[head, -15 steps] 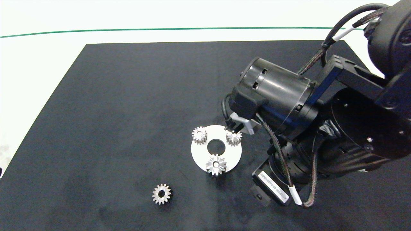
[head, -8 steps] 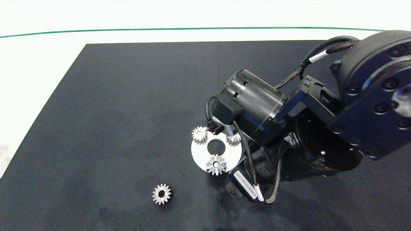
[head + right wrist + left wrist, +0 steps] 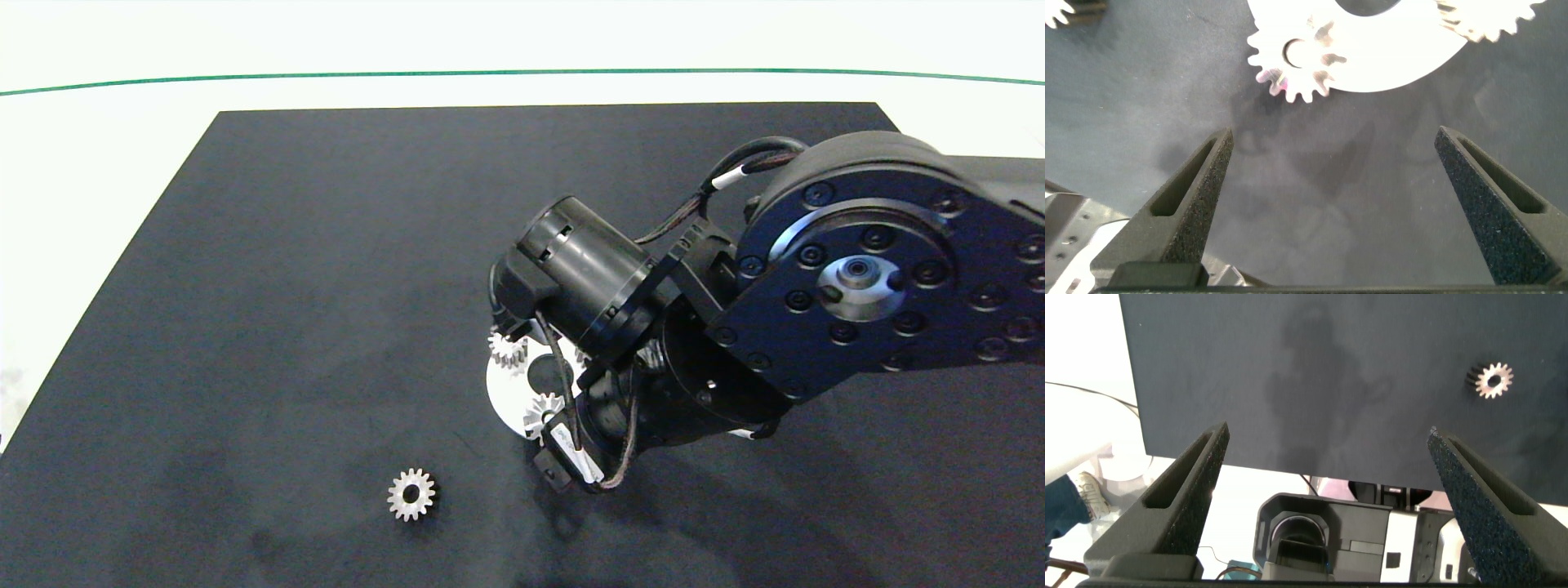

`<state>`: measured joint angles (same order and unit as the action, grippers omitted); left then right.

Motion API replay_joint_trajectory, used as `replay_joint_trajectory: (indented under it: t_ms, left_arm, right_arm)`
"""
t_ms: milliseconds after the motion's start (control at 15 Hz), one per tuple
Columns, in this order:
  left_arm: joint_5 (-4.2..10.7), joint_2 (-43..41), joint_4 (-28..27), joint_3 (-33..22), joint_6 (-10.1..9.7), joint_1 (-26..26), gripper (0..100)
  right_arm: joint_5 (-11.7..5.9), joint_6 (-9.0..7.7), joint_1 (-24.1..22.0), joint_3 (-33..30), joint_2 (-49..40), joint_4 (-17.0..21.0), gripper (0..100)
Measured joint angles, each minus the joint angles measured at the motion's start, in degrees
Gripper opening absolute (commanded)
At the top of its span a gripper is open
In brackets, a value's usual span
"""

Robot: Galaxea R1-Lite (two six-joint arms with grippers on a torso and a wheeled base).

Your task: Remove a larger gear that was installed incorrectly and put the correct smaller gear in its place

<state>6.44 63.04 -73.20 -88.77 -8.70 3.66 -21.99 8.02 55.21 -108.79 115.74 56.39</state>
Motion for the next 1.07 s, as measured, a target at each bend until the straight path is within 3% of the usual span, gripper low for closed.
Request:
replay_joint_trajectory:
  t_ms: [267,400,533,667,733,1067]
  left_arm:
    - [0.01,-0.1,0.0,0.2,0.00,0.1,100]
    - [0.00,-0.2,0.0,0.2,0.00,0.1,100]
    - [0.00,-0.3,0.0,0.2,0.05,0.1,100]
    - [0.01,-0.5,0.0,0.2,0.09,0.1,100]
    - [0.00,-0.5,0.0,0.2,0.09,0.1,100]
    - [0.01,-0.5,0.0,0.2,0.09,0.1,100]
  right_arm:
    - [0.00,-5.74,-0.1,0.0,1.5,-1.3,100]
    - [0.00,-6.60,-0.2,0.1,1.7,-2.0,100]
    - [0.02,-8.48,-0.6,2.0,2.0,-6.1,100]
    - [0.09,-10.80,-1.0,6.1,2.0,-13.0,100]
    - [0.44,-11.54,-1.2,7.7,2.0,-15.0,100]
    - [2.15,-12.01,-1.3,9.2,2.0,-16.6,100]
